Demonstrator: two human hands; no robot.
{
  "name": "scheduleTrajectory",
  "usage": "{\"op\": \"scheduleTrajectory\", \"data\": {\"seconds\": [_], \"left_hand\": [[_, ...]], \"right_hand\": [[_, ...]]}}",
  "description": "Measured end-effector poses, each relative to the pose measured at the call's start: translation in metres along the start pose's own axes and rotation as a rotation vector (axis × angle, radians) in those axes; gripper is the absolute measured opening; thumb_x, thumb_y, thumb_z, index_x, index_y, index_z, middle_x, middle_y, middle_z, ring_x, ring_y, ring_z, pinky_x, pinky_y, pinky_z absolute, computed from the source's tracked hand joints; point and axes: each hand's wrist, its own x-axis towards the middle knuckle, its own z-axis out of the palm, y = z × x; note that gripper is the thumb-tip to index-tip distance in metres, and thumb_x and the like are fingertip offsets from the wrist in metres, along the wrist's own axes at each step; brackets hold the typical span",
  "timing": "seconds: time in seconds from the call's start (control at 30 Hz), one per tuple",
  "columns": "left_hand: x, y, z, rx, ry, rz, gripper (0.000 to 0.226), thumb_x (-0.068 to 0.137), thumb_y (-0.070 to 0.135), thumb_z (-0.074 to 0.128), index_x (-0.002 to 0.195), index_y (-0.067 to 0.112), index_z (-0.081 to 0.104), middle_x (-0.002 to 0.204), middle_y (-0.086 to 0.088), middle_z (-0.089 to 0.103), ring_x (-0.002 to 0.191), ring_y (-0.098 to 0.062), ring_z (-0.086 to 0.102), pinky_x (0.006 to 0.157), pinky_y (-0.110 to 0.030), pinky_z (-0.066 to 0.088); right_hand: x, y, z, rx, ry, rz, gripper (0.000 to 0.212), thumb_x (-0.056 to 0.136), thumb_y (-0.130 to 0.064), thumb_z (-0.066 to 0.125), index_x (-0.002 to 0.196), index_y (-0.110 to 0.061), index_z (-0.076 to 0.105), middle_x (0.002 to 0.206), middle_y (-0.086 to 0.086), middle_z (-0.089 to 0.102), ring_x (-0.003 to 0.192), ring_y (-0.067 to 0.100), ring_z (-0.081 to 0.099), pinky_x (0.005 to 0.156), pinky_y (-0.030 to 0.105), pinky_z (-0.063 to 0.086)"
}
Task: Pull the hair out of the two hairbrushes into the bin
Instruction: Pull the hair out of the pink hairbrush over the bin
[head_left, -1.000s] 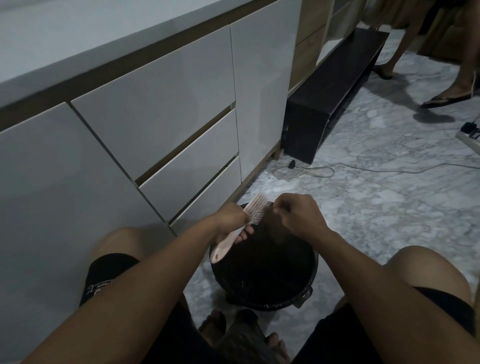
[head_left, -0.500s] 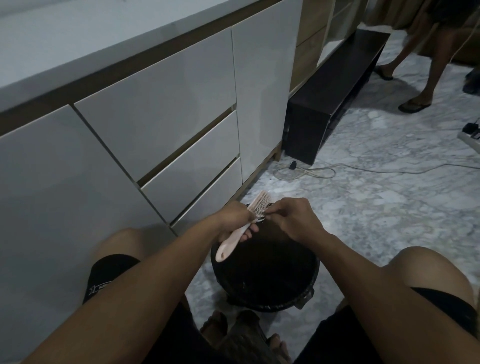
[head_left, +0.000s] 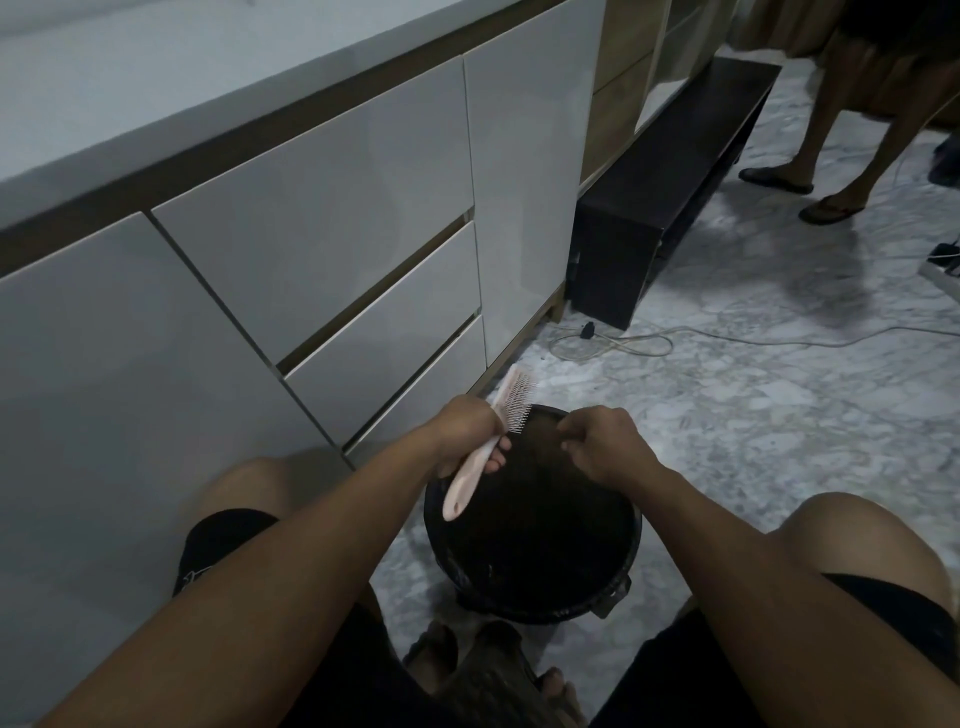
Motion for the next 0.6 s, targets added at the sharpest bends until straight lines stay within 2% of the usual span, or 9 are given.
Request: {"op": "scheduleTrajectory", "data": {"seconds": [0.1, 0.2, 0.27, 0.3, 0.37, 0.43, 0.5, 0.6], "left_hand": [[-0.001, 0.001, 0.0, -0.023, -0.015, -0.005, 0.036, 0.095, 0.001, 0.049, 0.13, -0.006, 0.048, 0.084, -0.016, 0.061, 0.058, -0.019, 0.059, 0.047, -0.026, 0.054], [-0.001, -0.001, -0.001, -0.035, -0.027, -0.006, 0.037, 0.095, 0.002, 0.05, 0.132, -0.005, 0.048, 0.085, -0.015, 0.062, 0.059, -0.018, 0.06, 0.049, -0.025, 0.055], [-0.001, 0.0, 0.0, -0.027, -0.029, -0.01, 0.038, 0.096, 0.002, 0.048, 0.133, -0.004, 0.047, 0.085, -0.015, 0.063, 0.059, -0.017, 0.06, 0.049, -0.025, 0.054], [-0.001, 0.0, 0.001, -0.026, -0.032, -0.013, 0.037, 0.096, 0.002, 0.048, 0.133, -0.004, 0.047, 0.085, -0.015, 0.063, 0.059, -0.017, 0.059, 0.049, -0.025, 0.054], [-0.002, 0.002, 0.003, -0.031, -0.052, -0.012, 0.036, 0.095, 0.002, 0.048, 0.131, -0.004, 0.049, 0.084, -0.015, 0.064, 0.058, -0.017, 0.059, 0.048, -0.025, 0.053], [-0.004, 0.004, 0.005, -0.023, -0.077, 0.005, 0.034, 0.095, 0.003, 0.048, 0.128, -0.004, 0.051, 0.082, -0.014, 0.066, 0.055, -0.017, 0.06, 0.046, -0.024, 0.051], [-0.006, 0.007, 0.009, -0.011, -0.089, 0.015, 0.03, 0.095, 0.004, 0.048, 0.124, -0.003, 0.053, 0.078, -0.013, 0.066, 0.051, -0.016, 0.059, 0.042, -0.023, 0.048], [-0.01, 0.01, 0.012, -0.011, -0.1, 0.013, 0.019, 0.095, 0.004, 0.047, 0.112, 0.0, 0.057, 0.072, -0.011, 0.065, 0.046, -0.015, 0.056, 0.038, -0.023, 0.043]], "right_hand": [[0.001, 0.002, 0.004, -0.088, -0.09, 0.019, 0.021, 0.082, -0.007, 0.059, 0.098, -0.004, 0.073, 0.101, 0.015, 0.073, 0.1, 0.032, 0.065, 0.087, 0.038, 0.054], [0.003, 0.005, 0.005, -0.134, -0.153, 0.087, 0.018, 0.083, -0.007, 0.053, 0.08, -0.003, 0.07, 0.085, 0.013, 0.071, 0.087, 0.032, 0.066, 0.069, 0.032, 0.051], [0.005, 0.007, 0.005, -0.13, -0.147, 0.116, 0.026, 0.081, -0.011, 0.059, 0.104, -0.006, 0.07, 0.105, 0.015, 0.069, 0.1, 0.032, 0.064, 0.079, 0.034, 0.052], [0.006, 0.007, 0.005, -0.088, -0.143, 0.12, 0.045, 0.078, -0.014, 0.064, 0.123, -0.009, 0.062, 0.121, 0.015, 0.064, 0.111, 0.031, 0.06, 0.089, 0.037, 0.052], [0.007, 0.002, 0.006, 0.186, -0.132, 0.158, 0.081, 0.074, -0.011, 0.073, 0.146, -0.014, 0.036, 0.145, 0.011, 0.047, 0.13, 0.03, 0.047, 0.102, 0.04, 0.046], [0.006, -0.008, 0.003, 0.589, -0.098, 0.216, 0.098, 0.073, 0.003, 0.073, 0.152, -0.018, 0.019, 0.153, 0.007, 0.036, 0.136, 0.026, 0.041, 0.094, 0.037, 0.051], [0.006, -0.014, -0.001, 0.817, -0.074, 0.233, 0.101, 0.075, 0.015, 0.065, 0.153, -0.019, 0.012, 0.153, 0.006, 0.036, 0.129, 0.022, 0.046, 0.084, 0.032, 0.053], [0.008, -0.011, -0.006, 1.007, -0.043, 0.279, 0.095, 0.075, 0.022, 0.054, 0.152, -0.019, 0.017, 0.145, 0.012, 0.045, 0.107, 0.019, 0.058, 0.088, 0.045, 0.054]]}}
